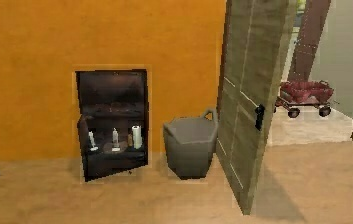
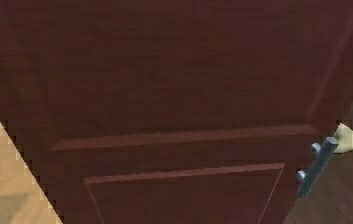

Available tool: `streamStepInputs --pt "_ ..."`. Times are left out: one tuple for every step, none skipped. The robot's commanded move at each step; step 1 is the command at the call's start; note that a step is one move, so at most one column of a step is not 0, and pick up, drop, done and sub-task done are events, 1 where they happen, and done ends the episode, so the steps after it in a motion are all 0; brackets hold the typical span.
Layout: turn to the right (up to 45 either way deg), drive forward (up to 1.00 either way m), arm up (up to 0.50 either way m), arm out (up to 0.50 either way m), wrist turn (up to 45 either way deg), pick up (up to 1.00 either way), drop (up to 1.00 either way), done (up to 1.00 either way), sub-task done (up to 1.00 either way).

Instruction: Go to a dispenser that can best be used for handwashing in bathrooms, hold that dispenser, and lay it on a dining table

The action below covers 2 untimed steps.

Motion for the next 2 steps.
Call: streamStepInputs --pt "0.0 0.4 0.0 0.0 0.0 0.0 0.0 0.0 0.0" --pt "33.0 0.0 0.0 0.0 0.0 0.0 0.0 0.0 0.0"
